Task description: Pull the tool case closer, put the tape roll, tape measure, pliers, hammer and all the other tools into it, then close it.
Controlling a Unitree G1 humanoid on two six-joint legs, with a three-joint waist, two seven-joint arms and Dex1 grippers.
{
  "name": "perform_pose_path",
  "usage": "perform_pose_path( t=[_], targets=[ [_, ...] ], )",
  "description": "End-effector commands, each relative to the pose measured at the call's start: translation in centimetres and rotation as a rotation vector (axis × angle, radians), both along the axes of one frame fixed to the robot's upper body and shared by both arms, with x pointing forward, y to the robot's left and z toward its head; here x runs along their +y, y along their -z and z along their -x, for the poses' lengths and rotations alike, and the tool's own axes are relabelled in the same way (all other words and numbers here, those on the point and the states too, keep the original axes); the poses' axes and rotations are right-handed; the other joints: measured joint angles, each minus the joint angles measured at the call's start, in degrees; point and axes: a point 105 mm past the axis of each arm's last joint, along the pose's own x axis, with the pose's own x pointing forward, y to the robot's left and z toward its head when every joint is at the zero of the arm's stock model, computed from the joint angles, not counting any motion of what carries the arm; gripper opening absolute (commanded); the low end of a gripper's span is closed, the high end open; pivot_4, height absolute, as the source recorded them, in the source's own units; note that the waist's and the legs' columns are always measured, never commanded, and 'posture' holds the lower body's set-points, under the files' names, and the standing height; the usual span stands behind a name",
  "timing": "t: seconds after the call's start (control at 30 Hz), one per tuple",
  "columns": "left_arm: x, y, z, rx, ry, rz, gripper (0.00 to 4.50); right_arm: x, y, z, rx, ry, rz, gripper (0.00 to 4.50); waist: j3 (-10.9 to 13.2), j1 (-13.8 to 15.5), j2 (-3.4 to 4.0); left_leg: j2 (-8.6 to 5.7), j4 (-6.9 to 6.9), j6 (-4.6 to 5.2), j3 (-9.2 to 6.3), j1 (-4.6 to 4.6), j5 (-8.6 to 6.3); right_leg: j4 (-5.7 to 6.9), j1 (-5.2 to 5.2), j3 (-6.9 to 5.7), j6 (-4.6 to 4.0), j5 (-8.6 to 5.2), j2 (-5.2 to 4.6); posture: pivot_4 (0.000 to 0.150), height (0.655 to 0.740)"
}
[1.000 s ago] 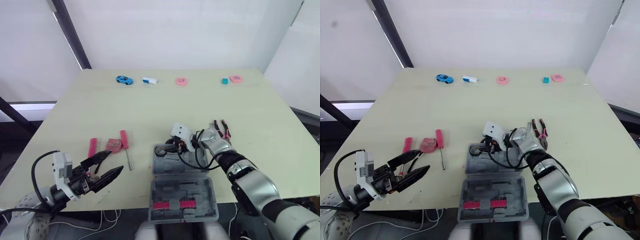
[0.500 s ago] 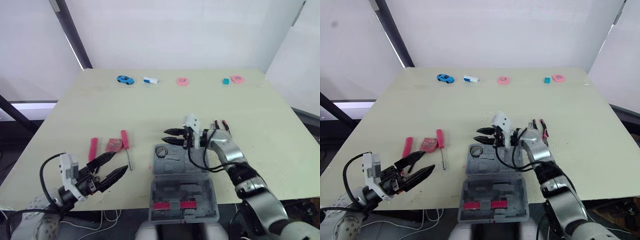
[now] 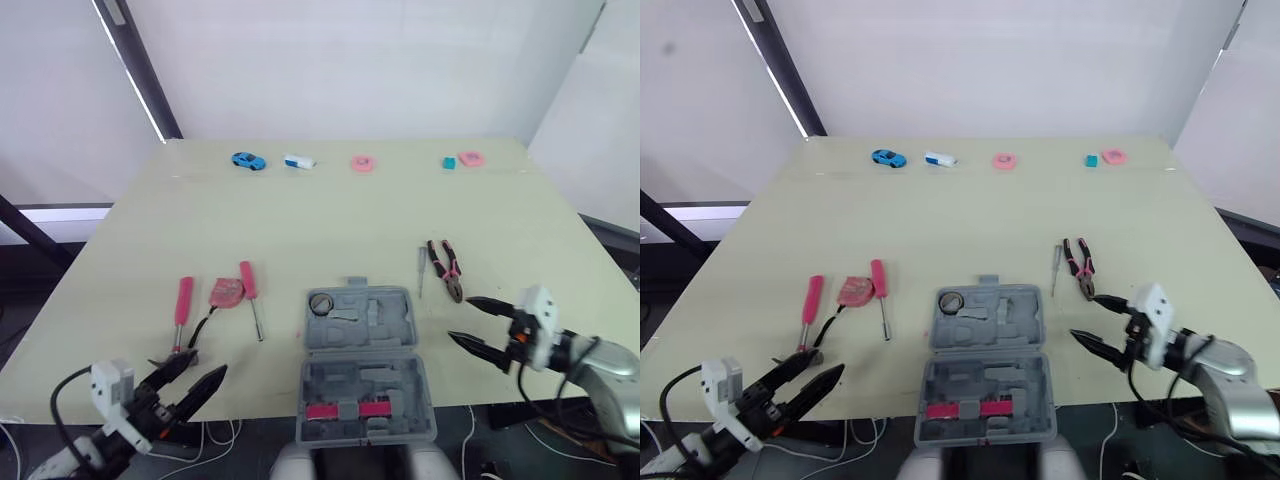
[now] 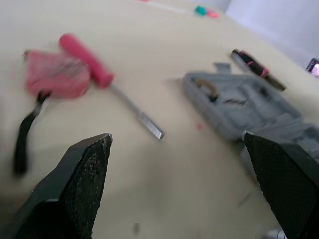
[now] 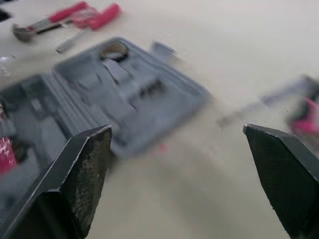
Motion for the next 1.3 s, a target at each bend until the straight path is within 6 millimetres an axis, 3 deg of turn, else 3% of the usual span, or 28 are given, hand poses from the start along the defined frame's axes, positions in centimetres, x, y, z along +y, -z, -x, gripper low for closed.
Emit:
perform_pose_path(
  t=[0.03,0.2,0.3,0.43,0.57,0.67,0.8,1.07,1.3],
  targets=[
    [2.1,0.3,1.4,0.014,-0.058,-0.051,4.50,-3.0,-1.5,2.2,-0.024,0.085,0.019,4.45,-0.01,0.18,-0.01,0.00,0.00,0.00,-0.06,-0.01,0.00,-0.01,0.00,-0.02,0.00,-0.01,-0.01,0.150,0.7400],
    [2.4,0.5,1.7,0.021,-0.064,-0.057,4.50,-5.7,-0.7,4.0,0.026,0.168,0.070,4.45,-0.04,0.27,-0.12,-0.03,0.00,-0.09,-0.31,0.00,-0.05,-0.14,-0.01,0.00,0.03,-0.03,-0.15,0.150,0.7400],
    [1.9,-0.3,0.9,-0.006,-0.054,-0.054,4.50,-5.6,-0.6,4.4,0.023,0.171,0.057,4.45,-0.05,0.33,-0.13,-0.01,0.00,-0.11,-0.33,-0.02,-0.07,-0.15,-0.01,-0.01,0.02,-0.03,-0.15,0.150,0.7400],
    [1.0,-2.2,-0.4,-0.044,-0.038,-0.090,4.50,-3.3,-2.2,3.8,-0.024,0.109,-0.011,4.45,-0.04,0.26,-0.11,0.00,0.00,-0.02,-0.34,-0.04,-0.02,-0.12,0.03,-0.01,0.02,-0.02,-0.13,0.150,0.7400],
    [0.2,-5.0,-3.1,-0.074,-0.065,-0.118,4.50,1.6,-4.4,2.5,-0.165,-0.041,0.013,4.45,-0.02,0.23,-0.08,0.03,0.00,-0.01,-0.36,0.00,-0.01,-0.05,0.04,-0.01,0.02,-0.02,-0.05,0.150,0.7400],
    [0.7,-5.1,-4.9,-0.003,-0.167,-0.194,4.50,4.8,-6.2,2.6,-0.239,-0.184,-0.038,4.45,-0.01,0.40,-0.08,0.00,0.00,0.00,-0.36,-0.02,0.00,-0.04,0.06,-0.02,0.01,-0.02,-0.02,0.150,0.7400],
    [0.9,-4.3,-6.8,0.129,-0.221,-0.255,4.50,7.8,-7.5,3.9,-0.211,-0.418,-0.110,4.45,0.00,0.83,-0.11,-0.04,0.00,0.00,-0.35,-0.04,0.00,-0.06,0.09,0.00,-0.13,0.08,0.00,0.150,0.7400],
    [1.9,-2.3,-9.5,0.273,-0.285,-0.363,4.50,9.5,-8.7,3.8,-0.212,-0.550,-0.112,4.45,0.02,1.63,-0.18,-0.06,0.01,0.00,-0.21,-0.04,0.00,-0.04,0.14,-0.11,-0.20,0.11,0.03,0.150,0.7400],
    [1.3,-1.9,-12.0,0.281,-0.261,-0.390,4.50,9.8,-9.6,2.9,-0.240,-0.550,-0.119,4.45,0.02,1.70,-0.20,-0.06,0.04,0.00,-0.22,-0.07,0.01,0.00,0.14,-0.13,-0.21,0.13,0.06,0.150,0.7400]
  ],
)
